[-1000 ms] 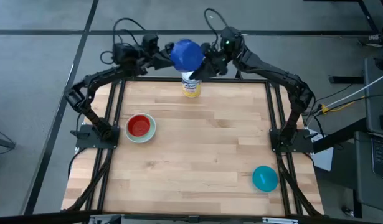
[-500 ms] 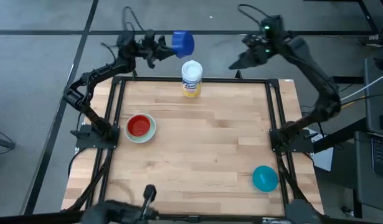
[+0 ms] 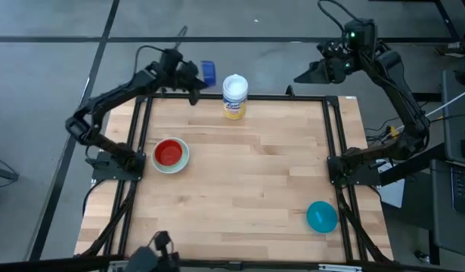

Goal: Nest bowls inside each other
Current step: Stack the blue bowl on top of the red bowl on the table

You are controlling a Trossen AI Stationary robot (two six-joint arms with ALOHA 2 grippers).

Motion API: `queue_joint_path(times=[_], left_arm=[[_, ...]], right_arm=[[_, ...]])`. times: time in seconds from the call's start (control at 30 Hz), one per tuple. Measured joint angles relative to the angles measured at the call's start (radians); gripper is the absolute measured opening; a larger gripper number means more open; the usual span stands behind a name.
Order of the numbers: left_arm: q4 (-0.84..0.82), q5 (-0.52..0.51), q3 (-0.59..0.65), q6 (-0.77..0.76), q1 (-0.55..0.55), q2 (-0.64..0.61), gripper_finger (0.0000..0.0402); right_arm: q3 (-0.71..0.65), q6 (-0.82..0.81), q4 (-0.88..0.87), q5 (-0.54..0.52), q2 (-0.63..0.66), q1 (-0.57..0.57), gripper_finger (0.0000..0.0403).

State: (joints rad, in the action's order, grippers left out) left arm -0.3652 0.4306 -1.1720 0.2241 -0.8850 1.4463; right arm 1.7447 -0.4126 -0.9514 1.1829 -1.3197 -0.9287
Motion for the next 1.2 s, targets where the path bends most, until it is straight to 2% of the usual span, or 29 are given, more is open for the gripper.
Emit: queue_joint_path(times=[0.17, 0.33, 0.5, 0.77, 1.2], left_arm=[[-0.092, -0.136, 0.005, -0.022, -0.004, -0.114, 0.0002], [-0.302, -0.243, 0.005, -0.004, -0.009, -0.2, 0.0002], [-0.513, -0.266, 0.004, -0.02, 0.014, -0.259, 0.0002], [-0.81, -0.357, 0.004, -0.129, 0.122, -0.284, 0.0002], [-1.175, -0.351, 0.004, -0.393, 0.367, -0.253, 0.0002]], right_arm=[[0.0, 0.025, -0.003, 0.003, -0.002, -0.001, 0.0231], [0.0, 0.036, -0.003, 0.011, -0.003, 0.001, 0.0231], [0.0, 0.062, -0.002, 0.011, -0.003, 0.001, 0.0231], [0.0, 0.128, 0.021, 0.013, -0.004, 0.018, 0.0231], [0.0, 0.19, 0.13, 0.01, -0.004, 0.081, 0.0231]])
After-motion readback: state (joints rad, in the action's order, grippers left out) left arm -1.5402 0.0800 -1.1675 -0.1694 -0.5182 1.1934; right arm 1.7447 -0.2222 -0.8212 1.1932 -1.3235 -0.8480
